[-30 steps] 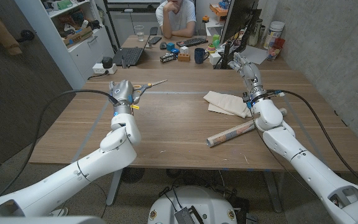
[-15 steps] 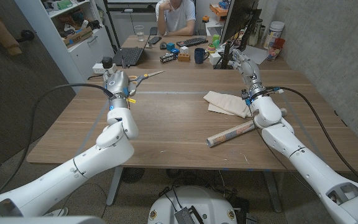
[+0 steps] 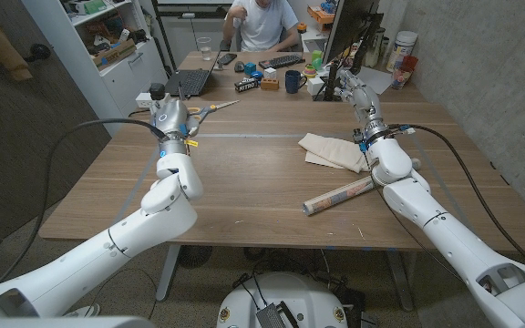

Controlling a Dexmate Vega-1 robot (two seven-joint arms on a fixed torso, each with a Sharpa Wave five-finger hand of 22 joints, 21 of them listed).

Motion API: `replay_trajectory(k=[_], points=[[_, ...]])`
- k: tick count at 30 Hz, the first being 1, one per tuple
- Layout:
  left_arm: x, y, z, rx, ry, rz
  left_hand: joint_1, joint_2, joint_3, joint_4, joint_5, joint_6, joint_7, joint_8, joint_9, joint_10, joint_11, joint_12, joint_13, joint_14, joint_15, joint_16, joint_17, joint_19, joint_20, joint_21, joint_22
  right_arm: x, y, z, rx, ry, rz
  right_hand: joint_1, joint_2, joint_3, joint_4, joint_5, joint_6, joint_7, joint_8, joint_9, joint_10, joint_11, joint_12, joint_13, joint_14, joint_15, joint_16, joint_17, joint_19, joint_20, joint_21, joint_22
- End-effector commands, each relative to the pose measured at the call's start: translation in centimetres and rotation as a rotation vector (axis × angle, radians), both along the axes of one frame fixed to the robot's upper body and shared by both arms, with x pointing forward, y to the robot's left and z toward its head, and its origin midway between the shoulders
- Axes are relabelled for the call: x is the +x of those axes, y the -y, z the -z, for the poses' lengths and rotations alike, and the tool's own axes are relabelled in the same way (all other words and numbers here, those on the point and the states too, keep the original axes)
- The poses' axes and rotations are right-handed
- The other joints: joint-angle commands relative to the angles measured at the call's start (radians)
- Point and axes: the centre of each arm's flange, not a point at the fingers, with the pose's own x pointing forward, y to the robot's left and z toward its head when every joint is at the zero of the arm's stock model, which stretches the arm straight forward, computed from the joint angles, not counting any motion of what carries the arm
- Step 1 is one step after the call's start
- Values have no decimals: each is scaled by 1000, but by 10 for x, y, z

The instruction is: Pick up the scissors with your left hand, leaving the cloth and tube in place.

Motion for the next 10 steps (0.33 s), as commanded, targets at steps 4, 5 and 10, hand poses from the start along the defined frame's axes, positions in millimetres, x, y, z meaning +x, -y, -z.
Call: replay_trajectory(k=[4, 5, 10], points=[[-1, -2, 4, -9, -18, -9, 0, 11, 41, 35, 9, 115, 4, 307, 399, 45, -44, 12, 161, 2, 0, 3, 6, 7, -1, 7, 1, 0, -1, 1, 3, -4, -4, -7, -4, 7, 2, 2, 5, -1, 2, 3, 10, -2, 3, 3, 4, -4, 2, 0, 2, -1, 6, 5], [-1, -2, 3, -8, -22, -6, 0, 10, 41, 35, 9, 116, 5, 307, 400, 44, -44, 13, 162, 2, 2, 3, 6, 7, -1, 7, 1, -1, -1, 1, -1, -2, -3, -7, -4, 7, 2, 2, 5, 0, 2, 2, 10, -1, 4, 3, 5, -3, 3, 0, 3, 1, 6, 5], [-4, -3, 4, -17, -14, -2, -3, 11, 42, 35, 9, 113, 3, 309, 404, 43, -43, 14, 166, 2, 2, 3, 8, 7, -1, 8, 1, -3, 0, 2, 5, 3, -7, -7, -4, 7, 2, 2, 4, 0, 2, 2, 11, 1, 4, 3, 5, -3, 3, 0, 4, 1, 6, 5]])
